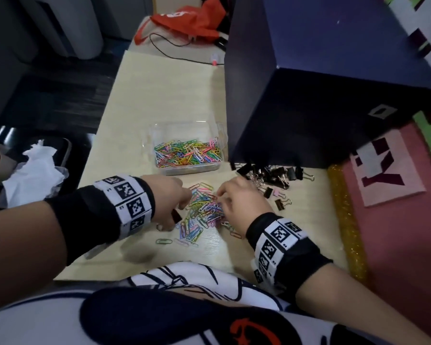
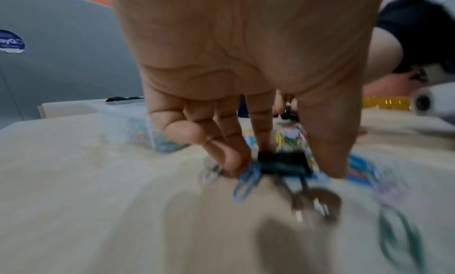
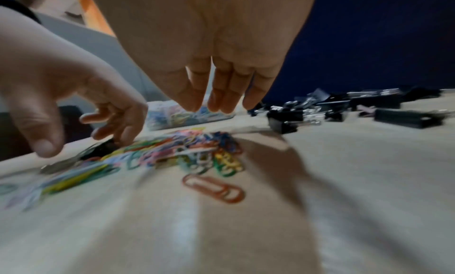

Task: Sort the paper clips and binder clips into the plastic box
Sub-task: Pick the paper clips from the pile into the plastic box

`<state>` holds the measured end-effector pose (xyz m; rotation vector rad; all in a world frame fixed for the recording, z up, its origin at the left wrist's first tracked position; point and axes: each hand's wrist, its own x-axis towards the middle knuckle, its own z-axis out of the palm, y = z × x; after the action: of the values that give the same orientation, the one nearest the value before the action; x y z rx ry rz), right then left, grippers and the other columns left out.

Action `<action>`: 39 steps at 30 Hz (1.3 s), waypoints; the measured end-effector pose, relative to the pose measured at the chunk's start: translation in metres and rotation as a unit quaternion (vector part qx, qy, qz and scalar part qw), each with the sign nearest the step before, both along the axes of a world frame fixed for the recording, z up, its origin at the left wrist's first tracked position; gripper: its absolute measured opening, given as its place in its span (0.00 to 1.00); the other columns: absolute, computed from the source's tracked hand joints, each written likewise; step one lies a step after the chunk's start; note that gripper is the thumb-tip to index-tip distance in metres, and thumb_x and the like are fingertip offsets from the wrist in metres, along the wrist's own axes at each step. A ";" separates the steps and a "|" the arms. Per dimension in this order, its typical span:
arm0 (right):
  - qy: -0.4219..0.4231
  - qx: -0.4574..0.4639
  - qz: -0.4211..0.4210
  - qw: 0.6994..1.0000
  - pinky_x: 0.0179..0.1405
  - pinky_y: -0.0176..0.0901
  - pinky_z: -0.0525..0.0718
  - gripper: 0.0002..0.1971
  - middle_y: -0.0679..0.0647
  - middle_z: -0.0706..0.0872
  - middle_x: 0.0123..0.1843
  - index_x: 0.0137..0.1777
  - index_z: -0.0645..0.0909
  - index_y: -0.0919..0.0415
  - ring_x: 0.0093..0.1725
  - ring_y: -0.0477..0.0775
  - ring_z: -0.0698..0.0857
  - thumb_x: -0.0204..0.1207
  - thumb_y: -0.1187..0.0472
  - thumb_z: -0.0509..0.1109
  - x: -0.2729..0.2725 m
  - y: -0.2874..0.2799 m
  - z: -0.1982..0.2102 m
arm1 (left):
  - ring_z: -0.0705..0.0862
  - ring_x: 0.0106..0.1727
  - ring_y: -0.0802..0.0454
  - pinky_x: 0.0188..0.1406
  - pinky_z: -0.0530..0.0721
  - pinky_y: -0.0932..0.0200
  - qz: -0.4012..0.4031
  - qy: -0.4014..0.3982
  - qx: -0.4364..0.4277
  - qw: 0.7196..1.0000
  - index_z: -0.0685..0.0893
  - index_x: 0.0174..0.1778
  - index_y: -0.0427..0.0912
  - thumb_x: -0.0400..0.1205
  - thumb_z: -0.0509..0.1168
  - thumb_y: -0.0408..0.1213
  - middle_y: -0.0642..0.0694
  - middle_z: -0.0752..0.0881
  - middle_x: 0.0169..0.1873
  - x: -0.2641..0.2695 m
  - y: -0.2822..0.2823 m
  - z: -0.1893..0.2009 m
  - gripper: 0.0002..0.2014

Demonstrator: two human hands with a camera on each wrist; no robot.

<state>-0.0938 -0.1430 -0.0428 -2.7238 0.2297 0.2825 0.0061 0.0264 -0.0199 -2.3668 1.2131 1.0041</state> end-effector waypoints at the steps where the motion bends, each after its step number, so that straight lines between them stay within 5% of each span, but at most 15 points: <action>1: 0.005 0.009 0.024 1.000 0.65 0.50 0.75 0.12 0.51 0.77 0.61 0.61 0.80 0.53 0.63 0.54 0.74 0.80 0.60 0.63 0.002 0.006 -0.003 | 0.81 0.49 0.46 0.44 0.83 0.51 0.001 -0.001 0.003 1.000 0.75 0.57 0.54 0.70 0.74 0.50 0.50 0.77 0.52 -0.002 0.004 -0.003 0.22; 5: 0.045 0.029 0.076 0.996 0.75 0.48 0.67 0.23 0.51 0.68 0.78 0.77 0.67 0.53 0.74 0.55 0.68 0.82 0.59 0.60 0.009 0.017 -0.010 | 0.82 0.49 0.44 0.40 0.79 0.53 0.005 -0.020 -0.036 0.999 0.76 0.57 0.52 0.76 0.67 0.46 0.47 0.76 0.53 -0.010 0.013 -0.010 0.15; 8: 0.074 0.007 0.098 0.992 0.78 0.47 0.62 0.25 0.48 0.61 0.83 0.80 0.62 0.52 0.79 0.53 0.61 0.83 0.58 0.58 0.013 0.021 -0.012 | 0.82 0.49 0.44 0.39 0.79 0.53 0.012 -0.031 -0.053 0.998 0.76 0.57 0.51 0.76 0.65 0.46 0.47 0.77 0.52 -0.013 0.015 -0.011 0.14; 12: 0.060 -0.003 0.091 0.994 0.76 0.50 0.65 0.21 0.48 0.70 0.76 0.75 0.68 0.51 0.75 0.53 0.66 0.82 0.59 0.58 0.015 0.020 -0.011 | 0.82 0.49 0.44 0.38 0.76 0.54 0.011 -0.076 -0.085 0.993 0.76 0.54 0.51 0.75 0.64 0.48 0.48 0.78 0.49 -0.014 0.017 -0.008 0.13; 15: 0.031 -0.004 0.077 0.997 0.72 0.50 0.69 0.19 0.50 0.74 0.70 0.71 0.72 0.52 0.70 0.53 0.70 0.81 0.60 0.60 0.015 0.018 -0.008 | 0.82 0.50 0.45 0.43 0.80 0.53 0.034 -0.070 -0.116 0.990 0.79 0.50 0.49 0.79 0.61 0.41 0.48 0.80 0.48 -0.010 0.017 -0.010 0.06; 19: 0.011 -0.004 0.077 0.997 0.70 0.51 0.70 0.16 0.50 0.75 0.66 0.67 0.75 0.51 0.67 0.55 0.71 0.80 0.60 0.62 0.011 0.020 -0.004 | 0.81 0.54 0.46 0.48 0.79 0.55 0.071 -0.058 -0.148 0.985 0.79 0.54 0.51 0.80 0.59 0.37 0.50 0.81 0.52 -0.004 0.019 -0.014 0.09; 22: 0.020 -0.006 0.113 0.993 0.69 0.51 0.70 0.16 0.50 0.76 0.65 0.67 0.76 0.51 0.67 0.56 0.71 0.80 0.58 0.62 0.012 0.027 0.002 | 0.81 0.54 0.50 0.49 0.78 0.58 0.106 -0.059 -0.170 0.978 0.80 0.55 0.52 0.79 0.61 0.37 0.52 0.81 0.52 0.006 0.026 -0.013 0.10; 26: 0.046 -0.034 0.203 0.978 0.68 0.51 0.68 0.18 0.51 0.75 0.67 0.70 0.74 0.51 0.70 0.57 0.70 0.80 0.52 0.63 0.019 0.049 0.004 | 0.81 0.53 0.49 0.49 0.80 0.55 0.124 -0.052 -0.095 0.986 0.80 0.54 0.54 0.77 0.64 0.38 0.52 0.81 0.50 0.013 0.036 -0.013 0.11; 30: 0.057 -0.081 0.261 0.960 0.69 0.54 0.69 0.23 0.54 0.75 0.65 0.72 0.73 0.51 0.69 0.60 0.71 0.78 0.47 0.66 0.024 0.065 -0.003 | 0.81 0.57 0.47 0.50 0.79 0.55 0.142 -0.050 -0.083 0.985 0.77 0.64 0.54 0.77 0.66 0.36 0.48 0.79 0.56 0.010 0.044 -0.016 0.19; 34: 0.025 -0.099 0.267 0.958 0.66 0.53 0.69 0.19 0.55 0.76 0.64 0.69 0.73 0.55 0.68 0.61 0.73 0.79 0.57 0.63 0.026 0.070 -0.008 | 0.81 0.59 0.44 0.59 0.81 0.51 0.159 -0.044 -0.107 0.980 0.75 0.69 0.51 0.78 0.64 0.32 0.45 0.76 0.60 0.005 0.050 -0.022 0.22; 39: 0.034 -0.060 0.254 0.965 0.68 0.51 0.67 0.19 0.54 0.77 0.65 0.67 0.74 0.55 0.68 0.58 0.73 0.76 0.54 0.66 0.027 0.065 -0.006 | 0.80 0.61 0.45 0.60 0.78 0.55 0.179 -0.029 -0.133 0.974 0.77 0.68 0.49 0.80 0.60 0.31 0.46 0.78 0.60 0.005 0.055 -0.025 0.20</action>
<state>-0.0670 -0.0785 -0.0489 -2.8544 -0.4572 0.5173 0.0114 0.0813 -0.0444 -2.8796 0.9689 0.9091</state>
